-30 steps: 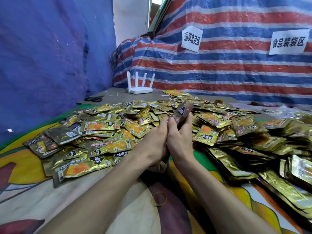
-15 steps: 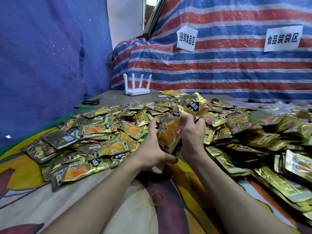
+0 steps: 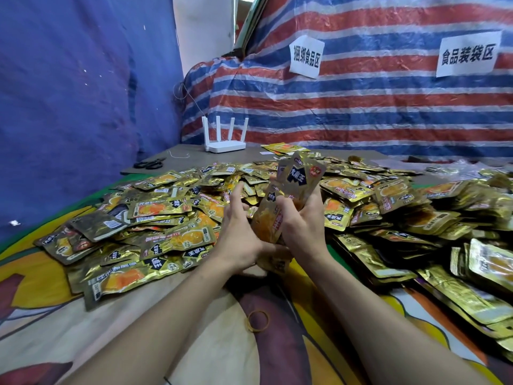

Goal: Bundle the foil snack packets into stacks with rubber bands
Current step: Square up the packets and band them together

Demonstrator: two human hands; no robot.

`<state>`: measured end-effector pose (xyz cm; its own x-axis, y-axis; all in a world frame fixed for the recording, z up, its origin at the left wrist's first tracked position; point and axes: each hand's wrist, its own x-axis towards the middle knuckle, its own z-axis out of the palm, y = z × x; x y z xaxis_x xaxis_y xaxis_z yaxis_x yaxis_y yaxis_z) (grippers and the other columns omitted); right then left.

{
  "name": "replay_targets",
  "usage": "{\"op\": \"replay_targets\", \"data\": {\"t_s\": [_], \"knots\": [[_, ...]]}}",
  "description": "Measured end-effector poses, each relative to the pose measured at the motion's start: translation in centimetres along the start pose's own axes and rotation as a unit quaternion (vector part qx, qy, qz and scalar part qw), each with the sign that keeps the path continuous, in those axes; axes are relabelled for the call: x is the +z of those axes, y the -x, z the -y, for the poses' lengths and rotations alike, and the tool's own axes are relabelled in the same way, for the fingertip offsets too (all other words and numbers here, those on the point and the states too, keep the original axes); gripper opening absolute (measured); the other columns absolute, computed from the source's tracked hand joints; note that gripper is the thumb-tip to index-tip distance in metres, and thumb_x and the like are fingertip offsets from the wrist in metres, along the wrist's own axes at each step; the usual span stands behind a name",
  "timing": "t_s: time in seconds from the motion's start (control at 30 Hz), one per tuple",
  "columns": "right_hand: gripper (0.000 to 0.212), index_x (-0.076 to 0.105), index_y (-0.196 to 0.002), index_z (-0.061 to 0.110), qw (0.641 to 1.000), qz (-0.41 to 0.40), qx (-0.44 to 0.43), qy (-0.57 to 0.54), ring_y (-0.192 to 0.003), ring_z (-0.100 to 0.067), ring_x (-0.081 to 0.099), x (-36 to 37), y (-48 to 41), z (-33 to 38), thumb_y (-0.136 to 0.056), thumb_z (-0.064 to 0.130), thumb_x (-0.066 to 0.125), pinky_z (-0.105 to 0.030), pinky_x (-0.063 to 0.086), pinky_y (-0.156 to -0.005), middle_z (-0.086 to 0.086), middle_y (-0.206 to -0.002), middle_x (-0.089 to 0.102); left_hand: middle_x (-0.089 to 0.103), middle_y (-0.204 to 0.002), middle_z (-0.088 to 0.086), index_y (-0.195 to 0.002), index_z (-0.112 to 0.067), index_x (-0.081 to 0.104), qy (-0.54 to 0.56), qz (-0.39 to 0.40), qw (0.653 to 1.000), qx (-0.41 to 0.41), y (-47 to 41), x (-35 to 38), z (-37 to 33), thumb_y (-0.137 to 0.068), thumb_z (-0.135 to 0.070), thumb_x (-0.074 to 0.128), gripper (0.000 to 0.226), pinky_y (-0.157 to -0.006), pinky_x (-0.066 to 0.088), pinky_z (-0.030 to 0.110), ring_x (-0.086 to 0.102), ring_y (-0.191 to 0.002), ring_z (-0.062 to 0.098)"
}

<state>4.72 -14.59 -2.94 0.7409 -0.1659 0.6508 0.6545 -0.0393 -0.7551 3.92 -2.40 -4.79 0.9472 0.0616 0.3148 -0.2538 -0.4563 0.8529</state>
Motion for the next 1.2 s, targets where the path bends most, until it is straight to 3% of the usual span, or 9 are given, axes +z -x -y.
{"op": "replay_targets", "data": {"t_s": [0.07, 0.13, 0.3, 0.5, 0.6, 0.73, 0.83, 1.0, 1.2], "knots": [[0.035, 0.054, -0.107, 0.031, 0.999, -0.006, -0.021, 0.024, -0.102, -0.022, 0.062, 0.0, 0.0, -0.2, -0.091, 0.0, 0.06, -0.049, 0.05, -0.095, -0.008, -0.107, 0.065, 0.035, -0.148, 0.003, -0.157, -0.036, 0.0, -0.019, -0.01, 1.0, 0.022, 0.3, 0.2, -0.1, -0.05, -0.023, 0.101, 0.148, -0.108, 0.044, 0.036, 0.041, -0.136, 0.019], [0.035, 0.053, -0.111, 0.027, 1.0, 0.008, 0.004, -0.013, -0.101, -0.025, 0.064, 0.0, 0.3, -0.3, -0.086, 0.005, 0.064, -0.045, 0.053, -0.093, -0.015, -0.106, 0.063, 0.05, -0.135, -0.002, -0.157, -0.028, 0.003, 0.03, 0.086, 0.995, 0.032, 0.5, 0.7, -0.2, -0.061, -0.005, 0.094, 0.134, -0.089, 0.052, 0.019, 0.058, -0.119, 0.011], [0.089, 0.047, -0.136, 0.017, 0.993, 0.089, 0.072, -0.033, -0.11, -0.015, 0.064, 0.2, 0.9, -0.3, -0.058, 0.033, 0.086, -0.039, 0.051, -0.101, -0.007, -0.12, 0.063, 0.071, -0.1, 0.019, -0.133, -0.01, 0.044, 0.104, 0.176, 0.978, 0.05, 1.2, 0.7, -0.4, -0.063, 0.013, 0.077, 0.081, -0.062, 0.058, 0.035, 0.073, -0.079, 0.023], [0.124, 0.026, -0.149, 0.052, 0.991, 0.099, 0.062, -0.07, -0.129, -0.029, 0.055, 0.3, 0.4, 0.9, -0.044, 0.041, 0.091, -0.051, 0.042, -0.113, -0.017, -0.149, 0.043, 0.07, -0.078, -0.005, -0.121, -0.009, 0.048, 0.17, 0.166, 0.97, 0.057, 1.1, 0.7, -1.0, -0.061, 0.019, 0.067, 0.068, -0.054, 0.052, 0.023, 0.068, -0.066, 0.009], [0.117, 0.029, -0.141, 0.065, 0.991, 0.095, 0.041, -0.086, -0.126, -0.032, 0.059, 0.2, 0.2, 1.3, -0.051, 0.031, 0.094, -0.048, 0.045, -0.111, -0.017, -0.145, 0.047, 0.068, -0.101, 0.012, -0.131, -0.008, 0.048, 0.201, 0.186, 0.96, 0.061, 1.2, 0.5, -1.3, -0.057, 0.009, 0.066, 0.078, -0.069, 0.055, 0.031, 0.069, -0.087, 0.018], [0.094, 0.044, -0.139, 0.055, 0.99, 0.082, 0.008, -0.113, -0.11, -0.034, 0.065, 0.3, 0.2, 1.4, -0.063, 0.021, 0.089, -0.042, 0.053, -0.102, -0.012, -0.121, 0.063, 0.071, -0.083, -0.001, -0.133, -0.003, 0.042, 0.255, 0.185, 0.947, 0.063, 1.4, 0.9, -0.9, -0.057, 0.014, 0.059, 0.08, -0.054, 0.052, 0.023, 0.069, -0.071, 0.012], [0.064, 0.063, -0.121, 0.039, 0.994, 0.083, 0.002, -0.075, -0.099, -0.014, 0.065, 0.2, 0.2, 1.2, -0.064, 0.026, 0.088, -0.033, 0.052, -0.095, 0.009, -0.105, 0.065, 0.072, -0.098, 0.012, -0.132, 0.003, 0.048, 0.357, 0.182, 0.916, 0.017, 0.6, 0.8, -0.5, -0.061, 0.017, 0.06, 0.074, -0.063, 0.058, 0.028, 0.073, -0.085, 0.023], [0.045, 0.065, -0.098, 0.022, 0.993, 0.108, 0.04, -0.032, -0.098, -0.02, 0.067, -0.2, 0.3, 0.3, -0.06, 0.027, 0.088, -0.044, 0.054, -0.092, -0.005, -0.102, 0.067, 0.063, -0.102, 0.012, -0.123, -0.008, 0.055, 0.1, 0.203, 0.973, 0.043, 0.5, -0.3, -0.1, -0.061, -0.014, 0.071, 0.065, -0.067, 0.049, 0.019, 0.065, -0.087, 0.013], [0.03, 0.068, -0.093, 0.019, 0.996, 0.083, 0.005, -0.024, -0.084, -0.005, 0.064, -0.5, 0.0, 0.0, -0.071, 0.008, 0.085, -0.023, 0.052, -0.078, 0.011, -0.089, 0.068, 0.073, -0.09, 0.002, -0.108, -0.01, 0.064, 0.164, 0.165, 0.972, 0.045, 0.2, -0.3, -0.1, -0.058, 0.008, 0.08, 0.055, -0.072, 0.056, 0.027, 0.071, -0.085, 0.016]]}}
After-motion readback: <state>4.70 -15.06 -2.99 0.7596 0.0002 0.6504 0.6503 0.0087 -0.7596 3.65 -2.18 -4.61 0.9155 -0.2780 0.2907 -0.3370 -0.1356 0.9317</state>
